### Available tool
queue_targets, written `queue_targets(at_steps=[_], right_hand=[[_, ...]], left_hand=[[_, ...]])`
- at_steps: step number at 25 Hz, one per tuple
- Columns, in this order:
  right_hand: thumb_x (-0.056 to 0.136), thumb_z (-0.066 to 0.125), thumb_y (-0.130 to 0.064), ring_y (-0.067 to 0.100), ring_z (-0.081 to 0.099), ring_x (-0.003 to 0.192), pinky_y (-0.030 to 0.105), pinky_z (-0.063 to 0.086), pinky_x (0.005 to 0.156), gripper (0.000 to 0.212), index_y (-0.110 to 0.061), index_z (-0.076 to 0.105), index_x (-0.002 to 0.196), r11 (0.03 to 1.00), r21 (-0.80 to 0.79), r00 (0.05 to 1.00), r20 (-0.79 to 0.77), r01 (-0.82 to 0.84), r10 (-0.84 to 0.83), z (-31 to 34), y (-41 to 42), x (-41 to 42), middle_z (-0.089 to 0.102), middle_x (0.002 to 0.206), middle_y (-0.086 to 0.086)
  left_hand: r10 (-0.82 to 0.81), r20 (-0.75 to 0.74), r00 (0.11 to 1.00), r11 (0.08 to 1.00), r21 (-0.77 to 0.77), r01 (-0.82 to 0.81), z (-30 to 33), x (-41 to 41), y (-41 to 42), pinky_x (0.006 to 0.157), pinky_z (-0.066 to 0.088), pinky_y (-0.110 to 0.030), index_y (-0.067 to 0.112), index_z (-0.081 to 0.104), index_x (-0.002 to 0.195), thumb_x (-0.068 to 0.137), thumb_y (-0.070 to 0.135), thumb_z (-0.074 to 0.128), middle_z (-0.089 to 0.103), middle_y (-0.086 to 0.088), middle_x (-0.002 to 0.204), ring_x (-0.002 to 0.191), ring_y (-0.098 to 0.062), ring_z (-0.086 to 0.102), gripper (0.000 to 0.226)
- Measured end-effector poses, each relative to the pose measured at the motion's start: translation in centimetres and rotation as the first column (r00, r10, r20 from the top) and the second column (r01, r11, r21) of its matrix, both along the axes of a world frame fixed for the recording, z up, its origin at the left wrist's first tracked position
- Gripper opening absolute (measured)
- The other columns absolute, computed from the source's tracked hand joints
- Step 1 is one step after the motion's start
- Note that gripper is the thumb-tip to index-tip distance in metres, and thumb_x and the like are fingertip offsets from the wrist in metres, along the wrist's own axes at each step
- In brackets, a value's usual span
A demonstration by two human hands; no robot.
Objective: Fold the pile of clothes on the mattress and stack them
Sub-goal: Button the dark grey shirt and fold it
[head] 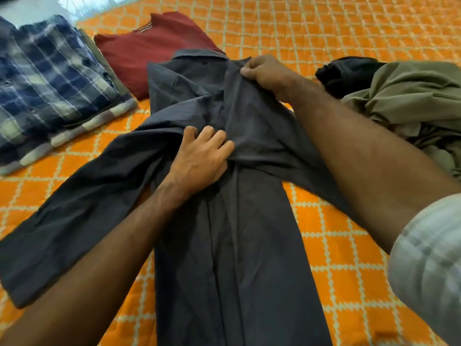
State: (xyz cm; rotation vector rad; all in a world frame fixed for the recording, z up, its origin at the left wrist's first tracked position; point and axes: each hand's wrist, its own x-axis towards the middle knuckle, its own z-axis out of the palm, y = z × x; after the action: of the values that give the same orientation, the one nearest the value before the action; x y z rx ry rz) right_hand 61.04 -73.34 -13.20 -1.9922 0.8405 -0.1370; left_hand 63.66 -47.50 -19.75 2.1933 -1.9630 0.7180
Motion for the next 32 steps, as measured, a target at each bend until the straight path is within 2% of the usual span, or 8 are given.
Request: queue_targets(at_steps=[7,16,20,23,25,27,29,32], right_hand=[[0.094,0.068,-0.04,0.006,0.051,0.06,0.024,0.042,0.055,0.024,-0.017,0.061,0.091,0.985,0.171,0.999,0.043,-0.008,0.0,-3.2,-0.2,-2.8,0.058,0.079,-0.004],[0.08,0.078,-0.056,0.012,0.053,0.072,0.027,0.038,0.059,0.041,-0.02,0.059,0.078,0.992,-0.115,0.874,-0.486,-0.047,-0.015,-0.4,-0.5,-31.3,0.058,0.072,-0.007],[0.074,0.082,-0.058,0.024,0.062,0.102,0.037,0.052,0.082,0.06,-0.017,0.058,0.112,0.977,-0.145,0.703,-0.711,-0.158,0.008,1.6,0.2,-37.2,0.064,0.11,0.003],[0.078,0.084,-0.042,0.028,0.059,0.111,0.036,0.049,0.086,0.063,-0.014,0.051,0.124,0.966,-0.181,0.685,-0.728,-0.186,-0.005,3.9,1.7,-40.0,0.061,0.127,0.009],[0.081,0.082,-0.03,0.027,0.059,0.111,0.032,0.043,0.079,0.059,-0.015,0.051,0.129,0.967,-0.217,0.787,-0.616,-0.136,-0.028,5.8,3.9,-40.6,0.061,0.129,0.009],[0.083,0.078,-0.023,0.027,0.06,0.106,0.031,0.041,0.074,0.059,-0.017,0.05,0.135,0.953,-0.282,0.879,-0.474,-0.107,-0.041,7.9,7.1,-40.1,0.062,0.127,0.01],[0.082,0.076,-0.02,0.031,0.062,0.105,0.033,0.045,0.072,0.062,-0.021,0.049,0.138,0.934,-0.335,0.936,-0.353,-0.126,0.0,10.0,11.3,-38.7,0.064,0.124,0.01],[0.085,0.073,-0.015,0.02,0.064,0.093,0.025,0.043,0.066,0.056,-0.02,0.051,0.137,0.957,-0.214,0.972,-0.171,-0.196,0.161,12.5,18.1,-36.3,0.065,0.116,0.004]], left_hand=[[0.068,-0.178,0.982,0.992,-0.094,-0.085,-3.1,0.3,0.7,0.073,0.035,-0.044,0.014,0.054,0.088,0.085,0.025,0.06,0.058,-0.009,0.09,0.084,-0.032,0.055,0.012],[0.094,-0.045,0.995,0.995,0.05,-0.092,-1.0,-0.5,0.5,0.078,0.035,-0.048,0.014,0.056,0.096,0.087,0.025,0.055,0.056,-0.011,0.096,0.091,-0.035,0.052,0.014],[0.176,0.05,0.983,0.966,0.184,-0.183,2.1,-3.2,0.7,0.094,0.034,-0.053,0.009,0.058,0.111,0.082,0.014,0.055,0.056,-0.015,0.113,0.102,-0.036,0.053,0.03],[0.132,-0.278,0.951,0.978,0.195,-0.079,4.8,-7.9,0.9,0.096,0.038,-0.047,0.012,0.057,0.125,0.075,0.025,0.047,0.056,-0.009,0.128,0.116,-0.032,0.055,0.053],[0.156,-0.705,0.692,0.97,0.243,0.028,6.6,-12.4,0.8,0.092,0.047,-0.043,0.016,0.061,0.119,0.088,0.027,0.054,0.058,-0.007,0.121,0.111,-0.027,0.056,0.034],[0.253,-0.964,0.084,0.961,0.26,0.095,8.1,-16.5,0.3,0.082,0.053,-0.039,0.016,0.059,0.118,0.101,0.03,0.056,0.058,-0.006,0.118,0.105,-0.024,0.061,0.022],[0.303,-0.859,-0.412,0.951,0.299,0.077,9.0,-19.3,0.8,0.078,0.057,-0.043,0.019,0.05,0.129,0.102,0.048,0.048,0.057,-0.006,0.128,0.106,-0.028,0.066,0.039],[0.166,-0.597,-0.785,0.955,0.295,-0.022,8.6,-20.8,3.0,0.076,0.059,-0.055,0.022,0.043,0.14,0.094,0.07,0.042,0.059,-0.015,0.127,0.101,-0.037,0.068,0.066]])
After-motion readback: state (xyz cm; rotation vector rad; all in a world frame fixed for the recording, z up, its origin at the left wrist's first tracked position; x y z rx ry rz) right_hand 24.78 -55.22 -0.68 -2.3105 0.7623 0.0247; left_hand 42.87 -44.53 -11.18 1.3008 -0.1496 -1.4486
